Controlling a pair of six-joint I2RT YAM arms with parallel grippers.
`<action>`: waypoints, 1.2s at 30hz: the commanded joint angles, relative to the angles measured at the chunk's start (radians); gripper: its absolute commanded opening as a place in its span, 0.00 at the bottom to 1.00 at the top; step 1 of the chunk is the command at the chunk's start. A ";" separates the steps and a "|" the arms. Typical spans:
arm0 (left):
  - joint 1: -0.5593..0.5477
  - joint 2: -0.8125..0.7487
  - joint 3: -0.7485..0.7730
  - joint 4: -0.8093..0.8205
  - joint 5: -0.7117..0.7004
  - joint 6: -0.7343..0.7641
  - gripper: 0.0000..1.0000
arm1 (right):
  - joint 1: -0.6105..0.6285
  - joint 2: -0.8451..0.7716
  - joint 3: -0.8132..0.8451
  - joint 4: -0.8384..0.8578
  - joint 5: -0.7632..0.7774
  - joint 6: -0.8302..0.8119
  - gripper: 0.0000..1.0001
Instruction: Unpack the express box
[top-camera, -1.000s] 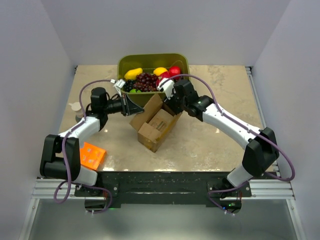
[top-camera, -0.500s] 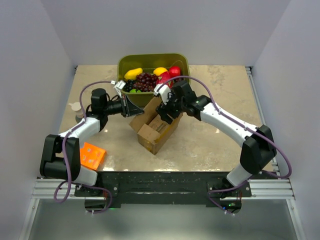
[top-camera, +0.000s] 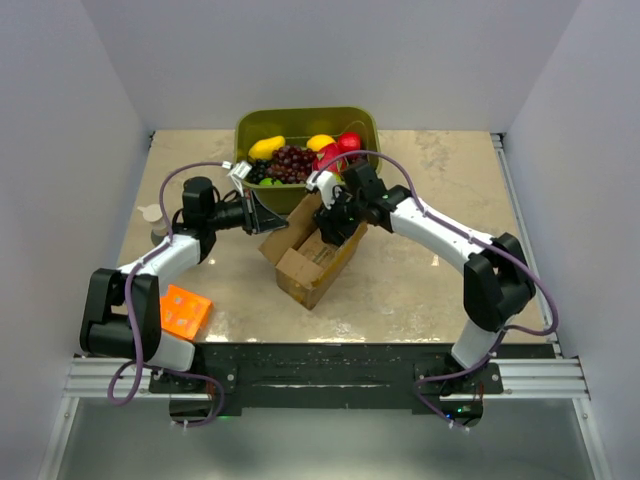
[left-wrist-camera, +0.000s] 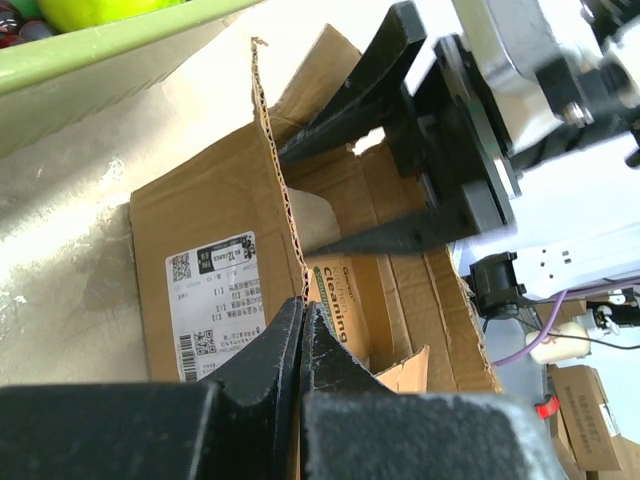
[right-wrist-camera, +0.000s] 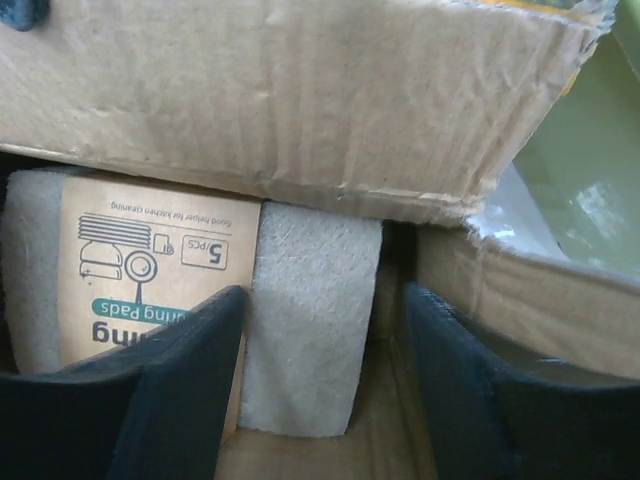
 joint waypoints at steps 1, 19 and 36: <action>0.006 0.003 0.003 0.024 0.036 0.022 0.00 | -0.060 0.043 0.007 -0.068 -0.198 0.016 0.50; 0.004 0.020 0.033 -0.016 0.022 0.062 0.00 | -0.077 -0.048 0.161 -0.131 -0.196 -0.056 0.00; 0.004 0.072 0.087 -0.052 0.021 0.094 0.00 | 0.010 -0.076 0.140 -0.240 -0.184 -0.156 0.23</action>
